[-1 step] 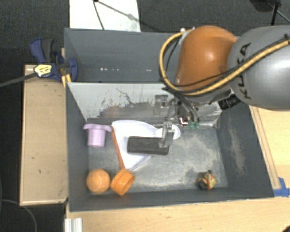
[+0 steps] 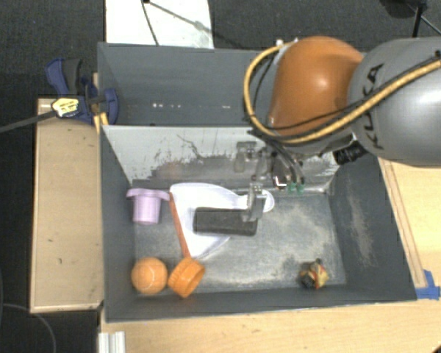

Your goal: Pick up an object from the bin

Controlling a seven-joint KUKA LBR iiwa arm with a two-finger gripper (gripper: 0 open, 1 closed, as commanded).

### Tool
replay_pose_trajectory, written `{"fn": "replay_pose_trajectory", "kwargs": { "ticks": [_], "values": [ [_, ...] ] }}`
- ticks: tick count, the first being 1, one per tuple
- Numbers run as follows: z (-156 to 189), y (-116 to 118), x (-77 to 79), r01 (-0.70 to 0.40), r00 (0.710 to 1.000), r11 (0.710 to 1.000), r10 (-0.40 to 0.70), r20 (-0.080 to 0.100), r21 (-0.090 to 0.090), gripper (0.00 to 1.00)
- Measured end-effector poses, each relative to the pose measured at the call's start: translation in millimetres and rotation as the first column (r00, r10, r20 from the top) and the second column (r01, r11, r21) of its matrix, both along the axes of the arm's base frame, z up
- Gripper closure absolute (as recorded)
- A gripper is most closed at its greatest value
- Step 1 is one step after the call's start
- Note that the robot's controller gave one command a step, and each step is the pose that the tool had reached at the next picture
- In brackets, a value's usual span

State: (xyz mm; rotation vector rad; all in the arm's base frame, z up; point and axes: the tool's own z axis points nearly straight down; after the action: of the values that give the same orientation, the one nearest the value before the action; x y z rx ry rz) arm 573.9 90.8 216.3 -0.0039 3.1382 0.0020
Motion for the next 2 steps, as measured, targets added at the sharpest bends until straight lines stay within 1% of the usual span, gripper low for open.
{"fn": "replay_pose_trajectory", "kwargs": {
  "ticks": [1, 2],
  "values": [
    [-66.9, -13.4, -3.4, 0.084, 0.996, 0.996, -0.084, -0.003, -0.001, 0.00],
    [-59.0, -17.0, -0.1, 0.082, 0.997, 0.997, -0.082, 0.001, 0.000, 0.00]
  ]
}}
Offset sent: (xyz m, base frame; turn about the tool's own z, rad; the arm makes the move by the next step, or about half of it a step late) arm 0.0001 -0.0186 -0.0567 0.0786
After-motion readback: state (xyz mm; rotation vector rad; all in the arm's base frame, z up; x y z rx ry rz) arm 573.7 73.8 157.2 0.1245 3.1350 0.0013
